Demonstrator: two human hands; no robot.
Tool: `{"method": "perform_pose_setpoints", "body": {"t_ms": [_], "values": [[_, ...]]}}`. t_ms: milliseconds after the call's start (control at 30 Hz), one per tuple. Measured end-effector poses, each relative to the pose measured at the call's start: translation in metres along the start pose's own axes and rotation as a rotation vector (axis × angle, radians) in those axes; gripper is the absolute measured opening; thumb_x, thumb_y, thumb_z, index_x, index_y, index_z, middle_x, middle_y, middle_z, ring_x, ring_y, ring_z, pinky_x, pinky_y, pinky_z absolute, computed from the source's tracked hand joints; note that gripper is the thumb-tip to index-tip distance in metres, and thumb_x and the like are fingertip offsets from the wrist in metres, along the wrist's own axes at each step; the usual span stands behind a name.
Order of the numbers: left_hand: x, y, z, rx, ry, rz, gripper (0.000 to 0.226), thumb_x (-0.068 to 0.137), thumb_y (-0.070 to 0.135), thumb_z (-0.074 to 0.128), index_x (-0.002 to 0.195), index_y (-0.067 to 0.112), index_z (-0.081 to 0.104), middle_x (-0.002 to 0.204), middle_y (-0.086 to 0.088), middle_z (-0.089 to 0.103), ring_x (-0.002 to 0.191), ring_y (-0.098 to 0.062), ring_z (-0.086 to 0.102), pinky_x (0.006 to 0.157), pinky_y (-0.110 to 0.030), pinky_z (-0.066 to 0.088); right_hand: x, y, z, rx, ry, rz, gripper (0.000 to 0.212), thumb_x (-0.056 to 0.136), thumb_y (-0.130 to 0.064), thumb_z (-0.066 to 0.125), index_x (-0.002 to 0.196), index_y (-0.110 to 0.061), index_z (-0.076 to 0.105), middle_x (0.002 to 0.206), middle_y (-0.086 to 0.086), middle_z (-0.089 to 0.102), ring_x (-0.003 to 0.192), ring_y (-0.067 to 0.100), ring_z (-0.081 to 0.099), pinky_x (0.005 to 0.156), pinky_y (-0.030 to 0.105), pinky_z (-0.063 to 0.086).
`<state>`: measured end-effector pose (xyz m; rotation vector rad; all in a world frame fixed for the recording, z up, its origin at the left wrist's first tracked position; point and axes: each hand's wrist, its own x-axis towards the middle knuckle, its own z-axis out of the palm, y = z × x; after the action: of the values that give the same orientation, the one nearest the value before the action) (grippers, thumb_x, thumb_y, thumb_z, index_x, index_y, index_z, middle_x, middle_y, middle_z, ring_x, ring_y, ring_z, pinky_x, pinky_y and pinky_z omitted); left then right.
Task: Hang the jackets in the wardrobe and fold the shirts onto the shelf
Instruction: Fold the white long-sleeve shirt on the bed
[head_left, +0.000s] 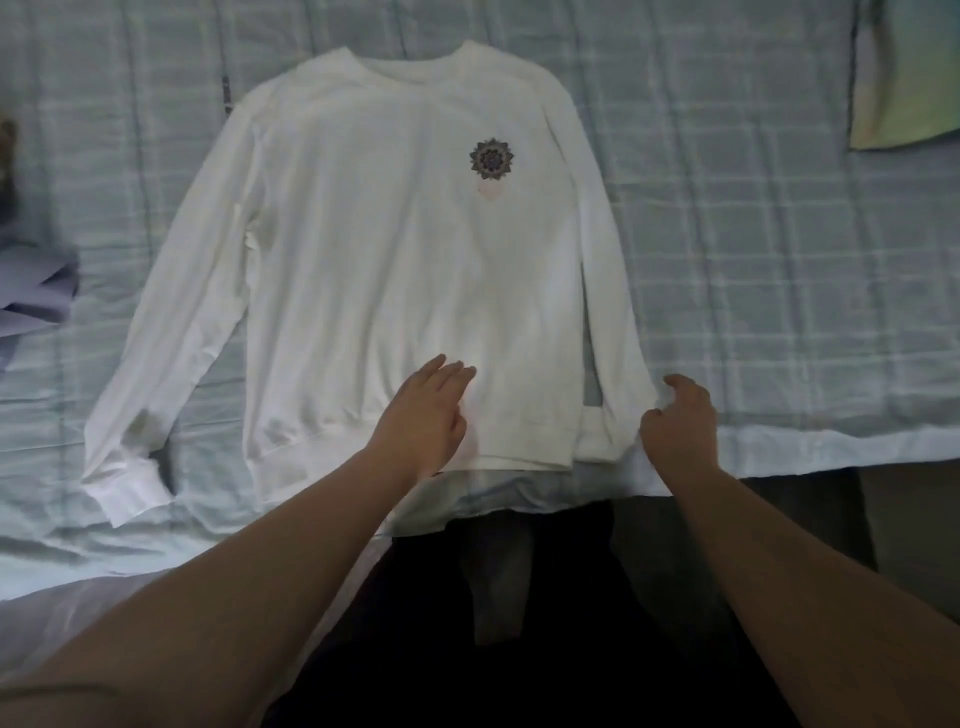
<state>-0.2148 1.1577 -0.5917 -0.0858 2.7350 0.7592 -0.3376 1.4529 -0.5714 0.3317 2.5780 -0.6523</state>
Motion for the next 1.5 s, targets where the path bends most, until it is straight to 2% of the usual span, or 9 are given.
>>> {"method": "perform_pose_setpoints", "body": {"t_ms": [200, 400, 533, 633, 767, 967, 1200, 1367, 1500], "values": [[0.07, 0.113, 0.024, -0.387, -0.176, -0.196, 0.028, 0.1, 0.019, 0.044, 0.125, 0.018, 0.058, 0.105, 0.004, 0.064, 0.094, -0.012, 0.058, 0.085, -0.026, 0.044, 0.034, 0.033, 0.0, 0.133, -0.259, 0.002, 0.037, 0.085, -0.006, 0.064, 0.121, -0.01, 0.056, 0.1, 0.004, 0.058, 0.094, 0.025, 0.057, 0.08, 0.028, 0.039], [0.118, 0.193, 0.075, -0.591, -0.13, -0.699, 0.035, 0.091, 0.034, 0.068, 0.111, 0.012, 0.051, 0.092, 0.001, 0.06, 0.084, -0.017, 0.057, 0.075, -0.027, 0.043, 0.062, 0.05, -0.015, 0.113, -0.389, -0.126, 0.015, 0.084, -0.021, 0.07, 0.096, -0.019, 0.062, 0.085, -0.001, 0.06, 0.086, 0.025, 0.062, 0.076, 0.031, 0.045], [0.14, 0.227, 0.091, -1.269, -0.1, -0.9, 0.019, 0.093, 0.022, 0.067, 0.101, 0.007, 0.059, 0.084, -0.016, 0.058, 0.069, -0.023, 0.057, 0.06, -0.029, 0.043, 0.094, 0.056, -0.06, 0.273, -0.451, -0.184, 0.017, 0.077, -0.031, 0.065, 0.091, -0.025, 0.059, 0.084, -0.004, 0.064, 0.077, 0.015, 0.061, 0.073, 0.033, 0.049], [0.167, 0.261, 0.092, -1.51, -0.167, -0.821, 0.021, 0.097, 0.019, 0.06, 0.113, 0.007, 0.062, 0.099, -0.014, 0.068, 0.08, -0.023, 0.065, 0.07, -0.034, 0.049, 0.118, 0.066, -0.098, 0.292, -0.412, -0.248, 0.016, 0.083, -0.026, 0.065, 0.082, -0.027, 0.049, 0.071, -0.007, 0.056, 0.063, 0.007, 0.051, 0.065, 0.034, 0.046], [0.216, 0.303, 0.099, -1.714, -0.055, -0.697, 0.035, 0.096, 0.003, 0.054, 0.131, 0.005, 0.054, 0.123, -0.018, 0.067, 0.111, -0.032, 0.066, 0.093, -0.043, 0.054, 0.156, 0.077, -0.145, 0.125, -0.272, -0.343, 0.014, 0.09, -0.035, 0.063, 0.089, -0.032, 0.049, 0.078, -0.007, 0.058, 0.072, 0.016, 0.058, 0.067, 0.036, 0.047], [0.265, 0.355, 0.102, -2.159, -0.165, -0.815, 0.04, 0.099, 0.007, 0.049, 0.137, -0.006, 0.048, 0.135, -0.023, 0.058, 0.129, -0.034, 0.054, 0.113, -0.049, 0.038, 0.205, 0.106, -0.199, 0.008, -0.102, -0.277, 0.019, 0.091, -0.044, 0.061, 0.098, -0.026, 0.063, 0.088, -0.005, 0.063, 0.081, 0.017, 0.058, 0.072, 0.032, 0.044], [0.303, 0.39, 0.146, -2.199, -0.122, -1.009, 0.033, 0.096, -0.002, 0.053, 0.129, -0.005, 0.055, 0.119, -0.022, 0.068, 0.108, -0.034, 0.066, 0.106, -0.051, 0.044, 0.258, 0.149, -0.214, -0.014, -0.206, -0.177, 0.018, 0.089, -0.023, 0.065, 0.075, -0.014, 0.057, 0.068, 0.0, 0.055, 0.074, 0.026, 0.055, 0.061, 0.033, 0.032], [0.311, 0.39, 0.156, -2.183, -0.147, -1.048, 0.029, 0.096, 0.0, 0.054, 0.124, -0.005, 0.059, 0.115, -0.022, 0.07, 0.091, -0.031, 0.072, 0.084, -0.046, 0.059, 0.27, 0.17, -0.212, -0.05, -0.277, -0.168, 0.01, 0.083, -0.016, 0.069, 0.092, -0.017, 0.065, 0.085, 0.002, 0.065, 0.082, 0.023, 0.06, 0.071, 0.03, 0.039], [0.308, 0.388, 0.16, -2.087, -0.208, -1.029, 0.02, 0.098, 0.002, 0.052, 0.115, 0.001, 0.061, 0.113, -0.017, 0.07, 0.098, -0.028, 0.069, 0.093, -0.044, 0.055, 0.273, 0.178, -0.21, 0.007, -0.206, -0.088, 0.007, 0.092, -0.02, 0.064, 0.086, -0.015, 0.062, 0.076, 0.001, 0.059, 0.083, 0.025, 0.057, 0.069, 0.029, 0.033]]}}
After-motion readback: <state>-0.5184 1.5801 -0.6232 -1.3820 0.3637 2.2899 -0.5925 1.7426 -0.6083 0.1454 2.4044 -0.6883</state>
